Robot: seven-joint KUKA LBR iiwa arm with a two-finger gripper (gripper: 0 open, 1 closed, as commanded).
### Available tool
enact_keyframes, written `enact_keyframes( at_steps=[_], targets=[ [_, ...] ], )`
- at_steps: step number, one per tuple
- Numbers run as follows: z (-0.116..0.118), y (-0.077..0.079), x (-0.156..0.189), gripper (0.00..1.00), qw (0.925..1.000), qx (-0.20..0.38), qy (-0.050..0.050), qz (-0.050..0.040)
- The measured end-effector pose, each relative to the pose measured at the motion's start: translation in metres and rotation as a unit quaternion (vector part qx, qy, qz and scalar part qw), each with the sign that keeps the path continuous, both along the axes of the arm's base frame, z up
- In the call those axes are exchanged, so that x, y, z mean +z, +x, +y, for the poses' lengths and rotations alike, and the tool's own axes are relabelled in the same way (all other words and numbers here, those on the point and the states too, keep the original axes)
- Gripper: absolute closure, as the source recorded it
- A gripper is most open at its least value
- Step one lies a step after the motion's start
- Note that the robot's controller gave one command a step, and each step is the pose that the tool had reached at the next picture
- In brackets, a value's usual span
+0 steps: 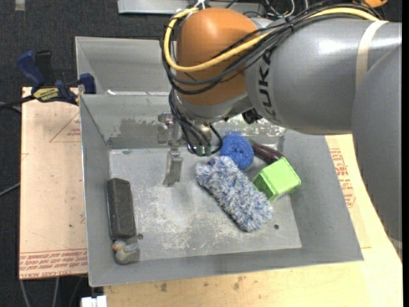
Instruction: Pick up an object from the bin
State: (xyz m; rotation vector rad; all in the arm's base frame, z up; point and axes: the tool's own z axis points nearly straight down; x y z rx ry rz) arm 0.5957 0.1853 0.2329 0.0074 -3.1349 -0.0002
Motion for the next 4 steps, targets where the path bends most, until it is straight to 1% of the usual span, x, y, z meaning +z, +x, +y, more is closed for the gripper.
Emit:
enact_keyframes(
  at_steps=[1, 2, 3, 4],
  targets=[
    [-0.001, 0.001, 0.005, 0.00, 1.0000, -0.002, 0.001, -0.0040],
    [-0.033, 0.008, 0.053, 0.00, 1.0000, -0.004, 0.001, -0.0024],
    [-0.050, 0.007, 0.097, 0.00, 0.9999, 0.007, 0.001, -0.0074],
    [-0.068, 0.019, 0.101, 0.00, 1.0000, 0.001, 0.001, -0.0058]
  ],
)
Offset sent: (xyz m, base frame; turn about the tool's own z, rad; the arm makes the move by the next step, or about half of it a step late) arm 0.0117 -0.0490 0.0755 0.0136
